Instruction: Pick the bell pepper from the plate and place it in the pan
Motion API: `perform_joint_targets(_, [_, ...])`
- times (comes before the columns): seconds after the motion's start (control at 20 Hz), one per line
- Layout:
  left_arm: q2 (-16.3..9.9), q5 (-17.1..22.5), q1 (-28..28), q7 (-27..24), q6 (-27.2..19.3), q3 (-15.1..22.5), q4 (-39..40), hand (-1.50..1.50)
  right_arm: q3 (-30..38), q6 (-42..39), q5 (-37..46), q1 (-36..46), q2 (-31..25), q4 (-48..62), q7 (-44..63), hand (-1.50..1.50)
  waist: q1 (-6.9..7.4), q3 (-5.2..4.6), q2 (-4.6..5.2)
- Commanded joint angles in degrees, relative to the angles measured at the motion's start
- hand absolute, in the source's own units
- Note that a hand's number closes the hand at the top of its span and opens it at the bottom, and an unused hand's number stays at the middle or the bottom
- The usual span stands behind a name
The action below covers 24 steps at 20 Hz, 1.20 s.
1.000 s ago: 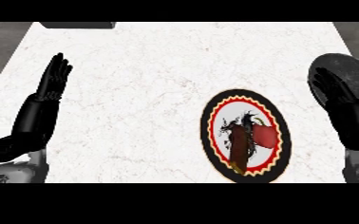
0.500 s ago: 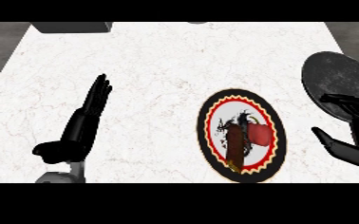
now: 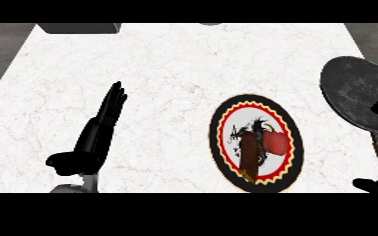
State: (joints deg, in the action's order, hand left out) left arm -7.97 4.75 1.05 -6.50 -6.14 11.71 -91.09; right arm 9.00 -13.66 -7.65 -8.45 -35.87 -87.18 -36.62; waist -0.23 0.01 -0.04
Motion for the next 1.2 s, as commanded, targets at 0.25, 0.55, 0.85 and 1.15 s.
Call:
perform_joint_targets(0.25, [0.55, 0.56, 0.97, 2.41, 0.56, -0.49, -1.68, 0.00, -8.17, 2.79, 14.57, 2.03, -3.70, -11.40, 16.65, -1.50, 0.48, -0.07, -0.04])
perform_joint_targets(0.55, [1.33, -1.35, 0.22, 2.15, 0.36, 1.56, -1.05, 0.00, -17.99, 0.61, 27.50, 6.53, -6.54, -12.33, 26.74, -1.50, 1.09, -0.06, 0.03])
perform_joint_targets(0.85, [-1.67, 1.01, 1.02, -0.79, 4.23, -2.72, 1.00, 0.00, -26.08, 1.10, 39.44, 15.73, -0.39, -4.64, 33.75, -1.50, 1.20, -0.04, 0.22])
perform_joint_targets(1.15, [3.58, -2.40, 0.82, 2.08, 1.13, -0.64, 0.13, 0.00, -24.46, -2.70, 43.34, 11.16, 5.45, -8.67, 36.52, -1.50, 0.20, -0.02, 0.01])
